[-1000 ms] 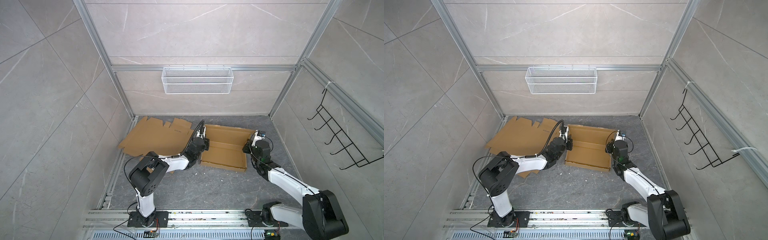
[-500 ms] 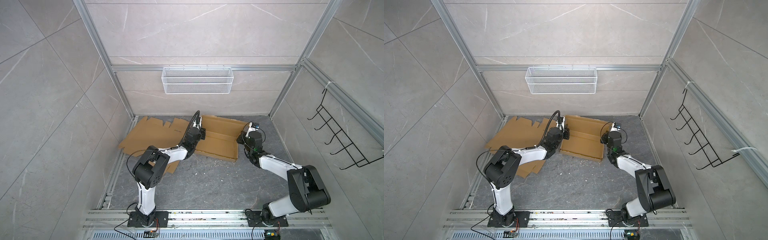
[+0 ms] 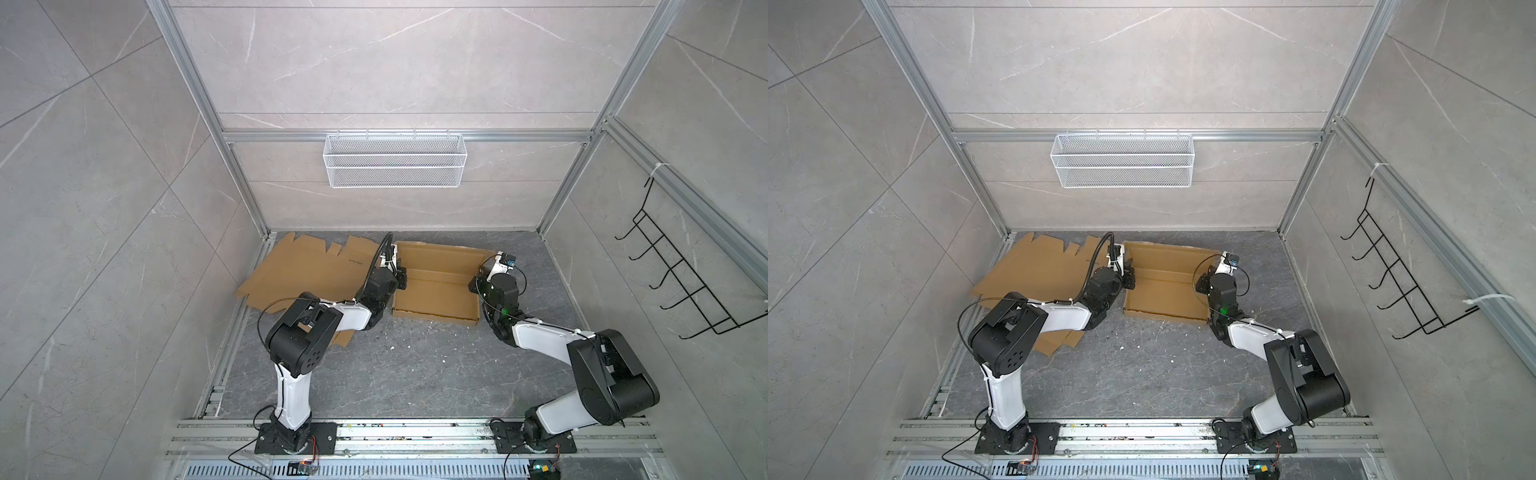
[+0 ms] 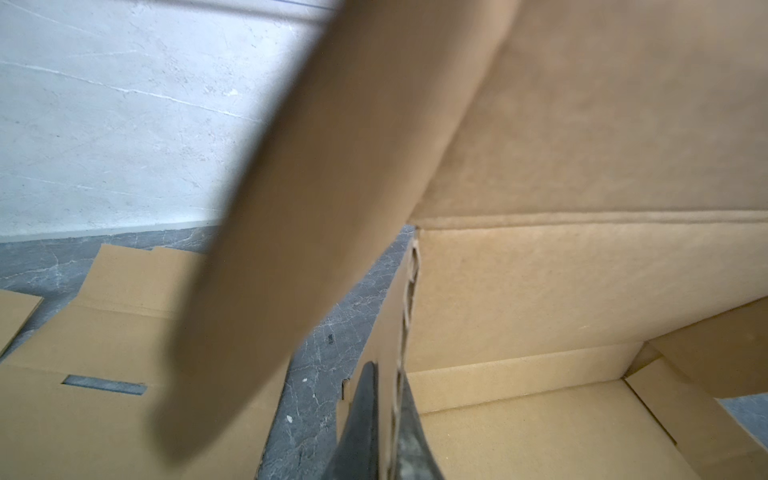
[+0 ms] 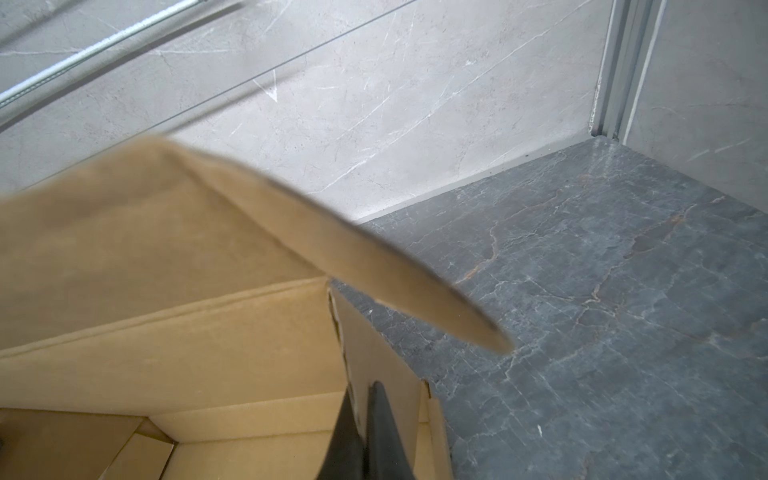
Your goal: Fold the paper box
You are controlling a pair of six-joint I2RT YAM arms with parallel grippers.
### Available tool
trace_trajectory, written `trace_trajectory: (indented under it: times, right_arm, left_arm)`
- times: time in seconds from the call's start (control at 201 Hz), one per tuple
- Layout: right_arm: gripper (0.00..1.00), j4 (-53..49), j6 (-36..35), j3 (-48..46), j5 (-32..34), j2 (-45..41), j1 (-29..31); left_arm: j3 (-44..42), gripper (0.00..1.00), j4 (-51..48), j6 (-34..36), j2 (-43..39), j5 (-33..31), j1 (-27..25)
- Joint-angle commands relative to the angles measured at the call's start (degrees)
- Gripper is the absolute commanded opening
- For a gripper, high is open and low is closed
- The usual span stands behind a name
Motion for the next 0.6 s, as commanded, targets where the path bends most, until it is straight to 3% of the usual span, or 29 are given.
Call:
trace_trajectory:
  times: [0.0,0.373,0.597]
  right_arm:
    - [0.0,-1.23,1.02,-2.73,-4.09,-1.62,2.55]
    - [0.0,-1.24,1.75,-7.57,-2.07,-3.62,3.99]
    - [0.0,-0.35,2.76,-9.54,-1.06,-3.25,4.87]
  left_arm:
    - [-1.36,0.0,3.19,-2.07,-2.67,7.4,-2.25]
    - [-5.62,0.0,8.1,-5.05,-0.48,6.47,-3.19]
    - [-6.46,0.0,8.42,-3.02,0.34,5.83,-5.59]
